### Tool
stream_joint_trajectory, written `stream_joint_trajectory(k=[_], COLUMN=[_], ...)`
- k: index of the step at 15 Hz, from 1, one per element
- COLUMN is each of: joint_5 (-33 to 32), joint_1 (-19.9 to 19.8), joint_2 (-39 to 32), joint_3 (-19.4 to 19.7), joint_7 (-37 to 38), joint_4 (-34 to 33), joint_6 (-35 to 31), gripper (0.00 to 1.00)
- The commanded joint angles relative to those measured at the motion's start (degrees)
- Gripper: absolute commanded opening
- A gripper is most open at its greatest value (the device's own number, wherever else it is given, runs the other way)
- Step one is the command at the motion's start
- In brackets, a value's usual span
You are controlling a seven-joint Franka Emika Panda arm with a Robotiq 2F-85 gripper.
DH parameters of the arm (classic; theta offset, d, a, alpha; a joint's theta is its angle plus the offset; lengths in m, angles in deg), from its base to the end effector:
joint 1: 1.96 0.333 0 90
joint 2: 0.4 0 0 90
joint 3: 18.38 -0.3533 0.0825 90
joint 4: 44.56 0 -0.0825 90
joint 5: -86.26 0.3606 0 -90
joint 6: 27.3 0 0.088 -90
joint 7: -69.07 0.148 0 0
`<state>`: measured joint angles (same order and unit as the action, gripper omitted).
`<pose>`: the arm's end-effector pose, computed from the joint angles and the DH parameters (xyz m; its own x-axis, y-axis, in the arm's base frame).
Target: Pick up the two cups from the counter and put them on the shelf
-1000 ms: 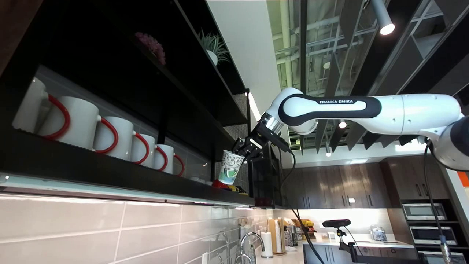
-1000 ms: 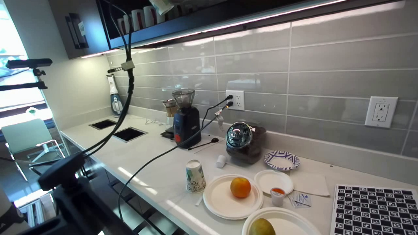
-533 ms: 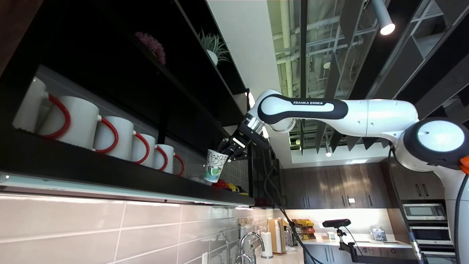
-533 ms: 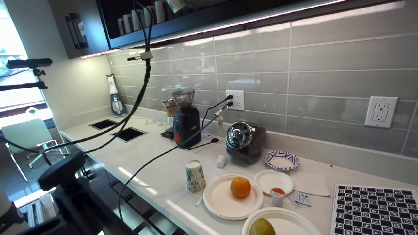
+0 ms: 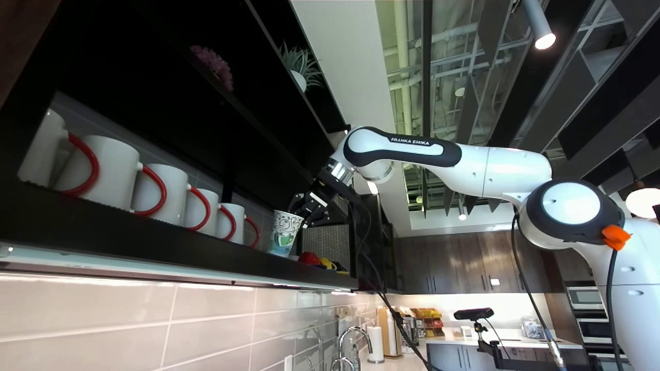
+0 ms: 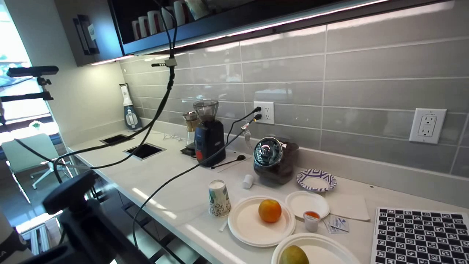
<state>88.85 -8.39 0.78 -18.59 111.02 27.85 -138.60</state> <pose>0.5499 -0.0551 0.8256 0.5019 -0.7387 0.4499 -0.5772 -0.6735 -0.4618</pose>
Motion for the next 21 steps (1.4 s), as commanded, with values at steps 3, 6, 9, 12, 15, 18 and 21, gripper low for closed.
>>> stream_joint_trajectory(k=[3,6,9,12,15,18,21], joint_5=[2.3,2.4,2.3,2.1,1.6,1.1,0.5], joint_1=[-0.2,-0.4,-0.6,-0.7,-0.7,-0.6,-0.4], joint_2=[-5.8,-7.4,-8.9,-10.2,-11.1,-11.5,-11.0], joint_3=[0.1,0.2,0.2,0.1,0.1,0.0,0.0], joint_7=[-0.9,-0.9,-0.7,-0.8,-0.7,-1.1,-1.4], joint_4=[-10.0,-12.6,-14.8,-16.7,-18.3,-19.3,-19.4], joint_6=[6.5,8.5,10.1,11.4,12.1,11.7,10.9], gripper=[0.01,0.01,0.01,0.30,0.41,0.62,0.83])
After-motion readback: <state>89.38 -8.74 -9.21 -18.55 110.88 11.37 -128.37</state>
